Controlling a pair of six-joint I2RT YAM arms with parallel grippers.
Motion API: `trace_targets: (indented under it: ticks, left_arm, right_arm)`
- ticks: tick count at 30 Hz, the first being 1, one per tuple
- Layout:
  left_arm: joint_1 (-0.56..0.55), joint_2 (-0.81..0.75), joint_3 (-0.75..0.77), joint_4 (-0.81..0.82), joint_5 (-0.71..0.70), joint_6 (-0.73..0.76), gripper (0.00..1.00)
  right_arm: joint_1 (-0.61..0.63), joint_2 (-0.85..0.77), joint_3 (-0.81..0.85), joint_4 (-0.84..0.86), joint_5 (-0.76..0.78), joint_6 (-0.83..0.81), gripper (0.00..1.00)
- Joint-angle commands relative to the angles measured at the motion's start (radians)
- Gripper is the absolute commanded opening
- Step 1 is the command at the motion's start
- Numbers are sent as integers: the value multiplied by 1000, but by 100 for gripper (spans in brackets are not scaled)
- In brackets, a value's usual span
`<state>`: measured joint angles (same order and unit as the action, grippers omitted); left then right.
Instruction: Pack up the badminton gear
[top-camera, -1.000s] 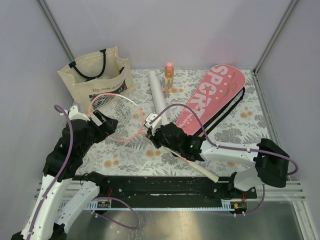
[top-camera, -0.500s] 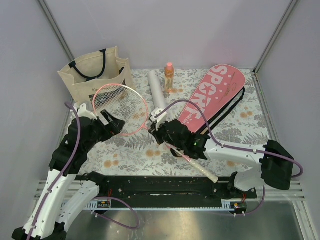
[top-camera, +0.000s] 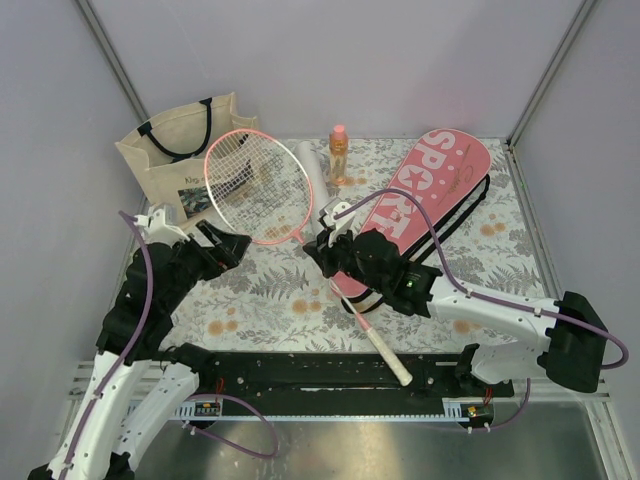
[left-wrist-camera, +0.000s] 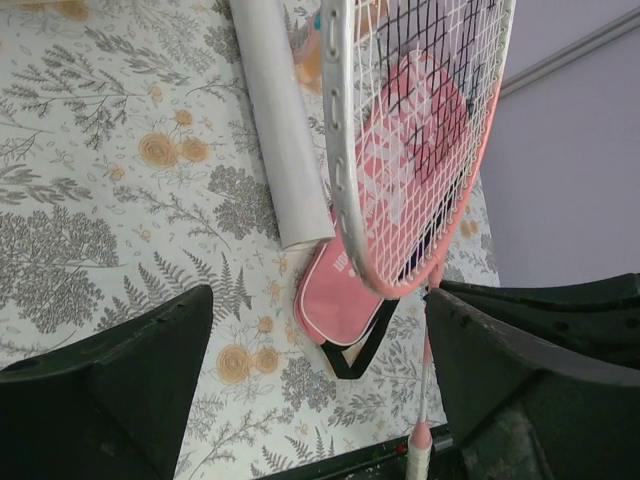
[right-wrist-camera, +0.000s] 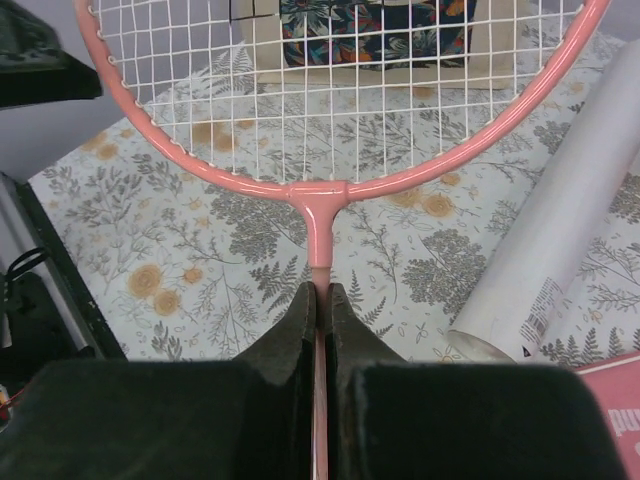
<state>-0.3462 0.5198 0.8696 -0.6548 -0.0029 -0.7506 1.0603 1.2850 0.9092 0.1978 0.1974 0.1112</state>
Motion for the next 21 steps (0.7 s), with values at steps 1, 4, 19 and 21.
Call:
trace_targets:
  ticks: [1,4,19,21]
  left_arm:
    - [3,16,-29,242,47,43,89]
    - [1,32,-46,331,86,60,89]
    - [1,39,-73,518,291,79,0]
    - [1,32,-80,534,305,74,0]
  right_arm:
    - [-3,-47,14,75,-73,53,0]
    - [-3,-47,2,95,-104,76,0]
    - [-178,-13,-148,296,-620,350,43]
    - [-207,-1,-165,330,-703,376,45]
